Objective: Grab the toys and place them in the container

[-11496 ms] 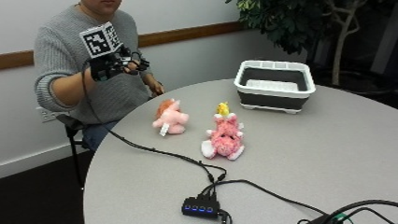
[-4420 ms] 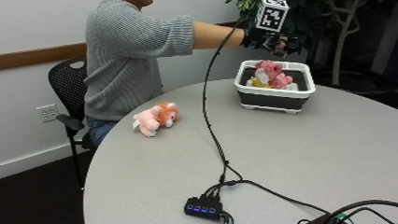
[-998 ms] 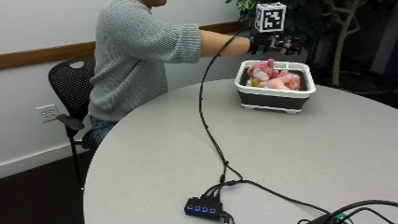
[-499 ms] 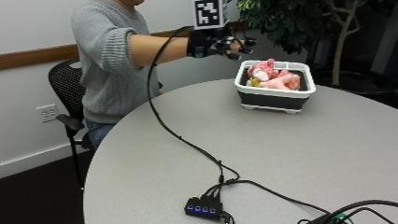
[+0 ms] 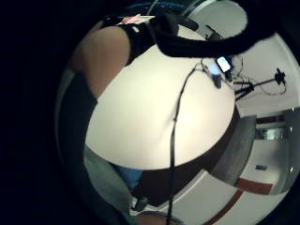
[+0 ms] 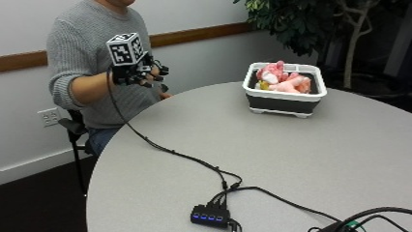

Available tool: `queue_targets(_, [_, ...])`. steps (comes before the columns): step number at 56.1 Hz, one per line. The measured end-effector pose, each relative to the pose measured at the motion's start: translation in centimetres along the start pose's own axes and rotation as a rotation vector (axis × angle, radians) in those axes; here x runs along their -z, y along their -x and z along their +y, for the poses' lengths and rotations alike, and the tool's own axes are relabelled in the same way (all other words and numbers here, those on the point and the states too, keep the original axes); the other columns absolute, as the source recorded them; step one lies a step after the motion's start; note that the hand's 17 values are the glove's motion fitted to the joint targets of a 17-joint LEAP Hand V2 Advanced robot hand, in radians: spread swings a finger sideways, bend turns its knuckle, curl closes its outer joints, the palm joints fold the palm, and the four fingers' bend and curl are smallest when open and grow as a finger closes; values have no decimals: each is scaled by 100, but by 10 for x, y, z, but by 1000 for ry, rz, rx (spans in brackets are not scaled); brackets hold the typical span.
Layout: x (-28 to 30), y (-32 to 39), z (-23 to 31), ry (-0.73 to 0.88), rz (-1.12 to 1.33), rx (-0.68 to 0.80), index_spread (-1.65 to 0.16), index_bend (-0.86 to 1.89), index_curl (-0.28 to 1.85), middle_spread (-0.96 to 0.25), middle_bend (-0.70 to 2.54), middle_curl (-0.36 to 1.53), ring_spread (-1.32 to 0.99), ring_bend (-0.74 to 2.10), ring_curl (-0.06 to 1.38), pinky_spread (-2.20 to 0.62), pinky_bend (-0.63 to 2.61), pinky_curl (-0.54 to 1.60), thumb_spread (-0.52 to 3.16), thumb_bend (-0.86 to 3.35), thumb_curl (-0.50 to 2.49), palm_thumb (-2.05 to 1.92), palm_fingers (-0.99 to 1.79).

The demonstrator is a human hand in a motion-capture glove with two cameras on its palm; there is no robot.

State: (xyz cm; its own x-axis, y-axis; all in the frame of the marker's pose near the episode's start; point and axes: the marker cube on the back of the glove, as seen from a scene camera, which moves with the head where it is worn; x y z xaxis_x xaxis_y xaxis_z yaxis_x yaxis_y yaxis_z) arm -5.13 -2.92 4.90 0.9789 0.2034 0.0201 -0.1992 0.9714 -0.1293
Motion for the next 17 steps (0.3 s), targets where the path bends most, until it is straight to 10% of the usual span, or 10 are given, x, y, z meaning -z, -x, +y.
queue_targets(17, [-5, -22, 18, -46, -39, -74, -36, 18, 34, -13, 15, 23, -6, 24, 31, 6, 86, 31, 131, -4, 19, -6, -7])
